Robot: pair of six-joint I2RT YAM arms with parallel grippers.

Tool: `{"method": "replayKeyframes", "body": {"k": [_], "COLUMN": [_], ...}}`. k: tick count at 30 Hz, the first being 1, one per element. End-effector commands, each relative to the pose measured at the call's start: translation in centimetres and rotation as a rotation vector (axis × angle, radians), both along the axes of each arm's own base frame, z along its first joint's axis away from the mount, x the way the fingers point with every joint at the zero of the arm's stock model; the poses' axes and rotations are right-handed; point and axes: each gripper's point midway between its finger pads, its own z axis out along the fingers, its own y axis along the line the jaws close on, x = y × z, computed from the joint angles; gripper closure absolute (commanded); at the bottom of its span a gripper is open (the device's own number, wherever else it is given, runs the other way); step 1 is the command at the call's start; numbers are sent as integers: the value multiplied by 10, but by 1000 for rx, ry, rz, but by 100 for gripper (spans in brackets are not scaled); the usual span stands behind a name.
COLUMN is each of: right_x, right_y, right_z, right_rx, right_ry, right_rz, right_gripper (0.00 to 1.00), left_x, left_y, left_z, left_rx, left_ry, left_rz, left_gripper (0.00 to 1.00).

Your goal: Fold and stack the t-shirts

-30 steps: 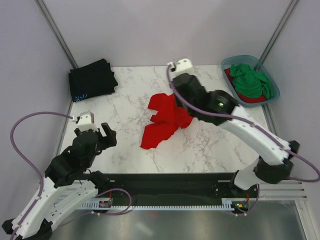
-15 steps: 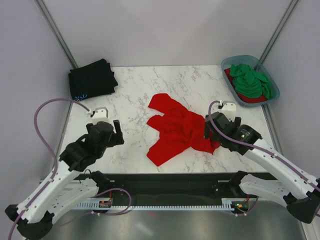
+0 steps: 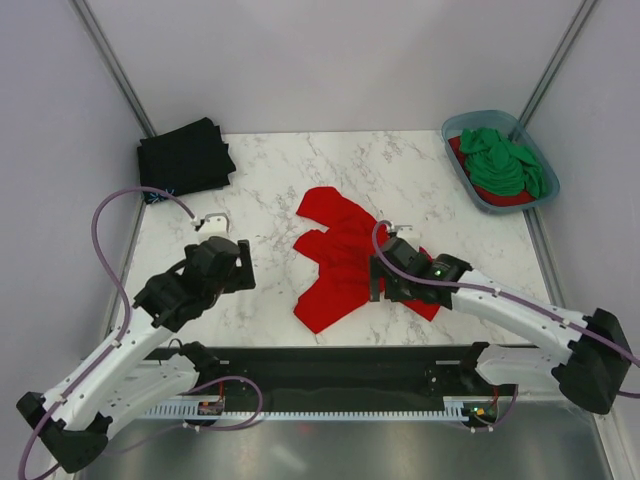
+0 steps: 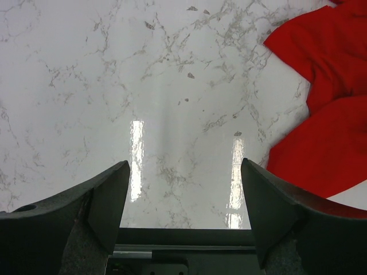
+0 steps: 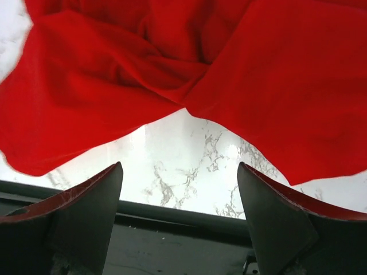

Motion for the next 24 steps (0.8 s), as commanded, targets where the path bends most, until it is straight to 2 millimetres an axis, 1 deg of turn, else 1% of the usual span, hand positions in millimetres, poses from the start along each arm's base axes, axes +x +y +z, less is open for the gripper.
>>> {"method": "replayKeyframes", "body": {"k": [1, 2, 4, 6, 9, 12, 13, 18, 19, 21, 24], "right_x": [5, 8, 14, 22, 35, 45, 47, 46, 47, 46, 49], "right_y": [15, 17, 17, 17, 13, 7, 4, -3, -5, -6, -9], "right_z": [-23, -32, -38, -32, -25, -28, -31, -40, -41, -45, -44], "right_rx": [13, -4, -34, -42, -60, -90, -101, -134, -139, -147, -154], "right_ry": [22, 32, 26, -5, -44, -41, -33, -18, -16, -11, -17], "right_rz": [4, 7, 0, -13, -42, -57, -65, -64, -68, -66, -73], "right_gripper": [12, 12, 14, 14, 18, 29, 36, 48, 53, 56, 64], "left_x": [6, 6, 6, 6, 6, 6, 6, 6, 6, 6, 6], "left_y": [0, 1, 0, 0, -1, -1, -1, -1, -1, -1, -1], "left_z": [17, 19, 19, 18, 17, 17, 18, 18, 20, 19, 19], "left_rx": [-60, -64, -65, -60, -59, -60, -62, -66, -68, -64, -67], "left_ry": [-74, -82, -83, -77, -71, -73, -76, -81, -84, -81, -82], "left_rz": [43, 42, 42, 39, 34, 33, 33, 33, 32, 31, 31], "left_gripper": [15, 15, 15, 15, 15, 15, 15, 15, 15, 15, 15]}}
